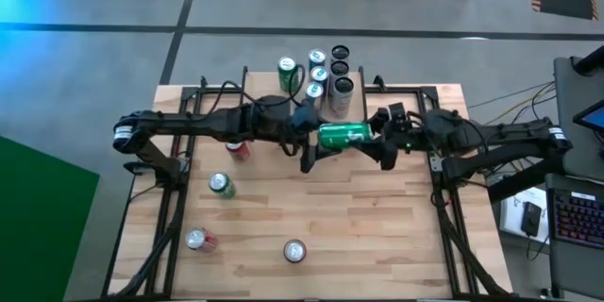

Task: Place canned beverage on shelf
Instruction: Put the right green soda can on the shelf aligned with the other green soda can

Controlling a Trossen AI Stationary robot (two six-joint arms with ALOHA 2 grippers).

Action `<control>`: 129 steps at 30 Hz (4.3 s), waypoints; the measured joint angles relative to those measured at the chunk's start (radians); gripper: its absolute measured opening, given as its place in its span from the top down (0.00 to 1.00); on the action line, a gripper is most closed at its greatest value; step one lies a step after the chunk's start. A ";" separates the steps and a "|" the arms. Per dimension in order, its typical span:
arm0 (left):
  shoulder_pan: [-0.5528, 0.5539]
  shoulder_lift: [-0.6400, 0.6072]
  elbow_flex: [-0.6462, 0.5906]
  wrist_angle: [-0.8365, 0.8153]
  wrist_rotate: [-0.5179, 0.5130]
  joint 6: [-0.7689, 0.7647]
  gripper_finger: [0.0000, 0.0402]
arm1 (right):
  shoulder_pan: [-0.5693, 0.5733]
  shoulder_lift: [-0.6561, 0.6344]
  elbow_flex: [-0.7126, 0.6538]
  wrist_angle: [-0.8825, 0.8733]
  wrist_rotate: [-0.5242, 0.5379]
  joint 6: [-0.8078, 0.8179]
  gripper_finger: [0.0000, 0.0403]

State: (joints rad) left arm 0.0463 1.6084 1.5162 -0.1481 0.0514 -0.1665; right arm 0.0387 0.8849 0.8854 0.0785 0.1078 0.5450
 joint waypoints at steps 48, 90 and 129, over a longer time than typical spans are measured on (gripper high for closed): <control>0.003 -0.463 -0.323 -0.497 -0.436 -0.068 0.09 | -0.264 1.059 1.477 -1.283 -0.067 -0.286 0.27; 0.038 -0.296 -0.466 -0.099 -0.027 0.148 0.24 | -0.132 1.074 1.395 -1.316 -0.249 -0.460 0.22; 0.428 -0.341 -0.718 0.383 -0.040 0.194 0.26 | -0.042 0.849 1.386 -1.251 0.113 -0.249 0.19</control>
State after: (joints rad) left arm 0.4739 1.2677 0.7980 0.2345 0.0112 0.0276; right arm -0.0032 1.7338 2.2716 -1.1728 0.2209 0.2962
